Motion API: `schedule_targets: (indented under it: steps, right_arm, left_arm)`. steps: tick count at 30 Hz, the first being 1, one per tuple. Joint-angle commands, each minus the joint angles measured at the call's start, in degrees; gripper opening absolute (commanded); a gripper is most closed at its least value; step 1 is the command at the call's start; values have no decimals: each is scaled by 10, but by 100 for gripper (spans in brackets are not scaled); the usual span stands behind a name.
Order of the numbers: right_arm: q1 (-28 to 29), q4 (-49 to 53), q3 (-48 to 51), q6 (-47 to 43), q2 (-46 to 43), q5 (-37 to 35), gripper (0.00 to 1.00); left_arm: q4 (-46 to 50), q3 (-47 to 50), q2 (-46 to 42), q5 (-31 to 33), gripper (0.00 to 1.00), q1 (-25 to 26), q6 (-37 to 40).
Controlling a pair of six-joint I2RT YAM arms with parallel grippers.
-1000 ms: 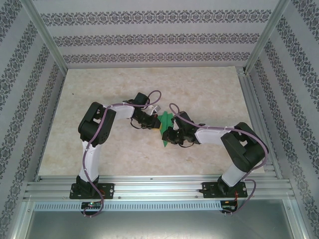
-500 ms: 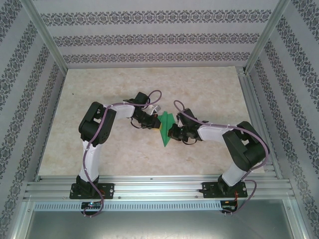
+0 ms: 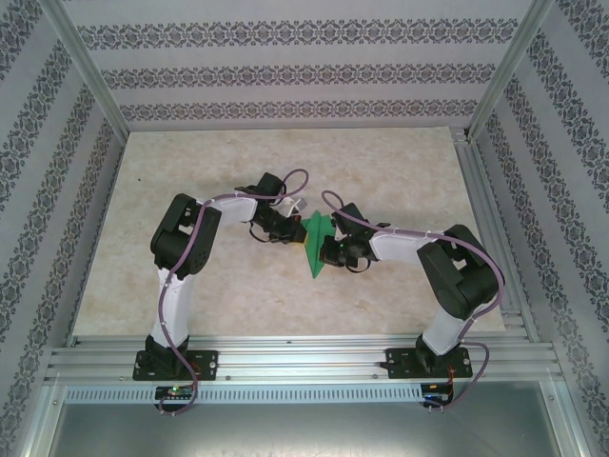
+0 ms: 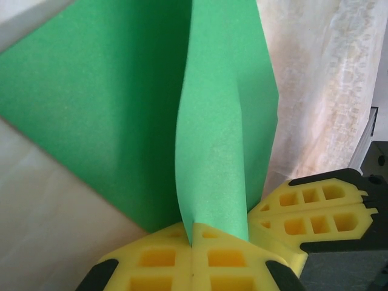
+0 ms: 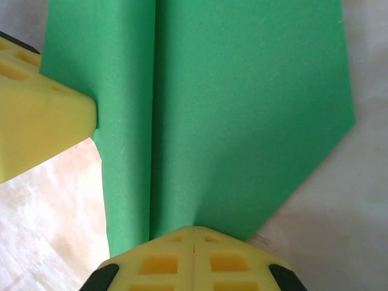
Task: Fold a paper plane with a square sheet of paper (pick it up from the middle)
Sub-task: Fourth fold the wing at the center of the table.
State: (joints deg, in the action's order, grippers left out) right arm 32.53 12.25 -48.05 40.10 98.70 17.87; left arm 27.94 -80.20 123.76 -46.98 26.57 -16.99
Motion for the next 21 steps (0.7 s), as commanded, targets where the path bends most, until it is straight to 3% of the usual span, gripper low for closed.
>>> schedule_targets:
  steps: [1, 12, 21]
  right_arm:
    - [8, 37, 4, -16, 32, -38, 5]
    - [9, 1, -9, 1, -36, 12, 9]
    - [24, -128, 53, 75, -50, 76, 6]
  left_arm:
    - [11, -17, 22, 2, 2, -8, 17]
    - [8, 6, 26, 18, 2, -9, 15]
    - [15, 1, 27, 22, 2, -9, 20]
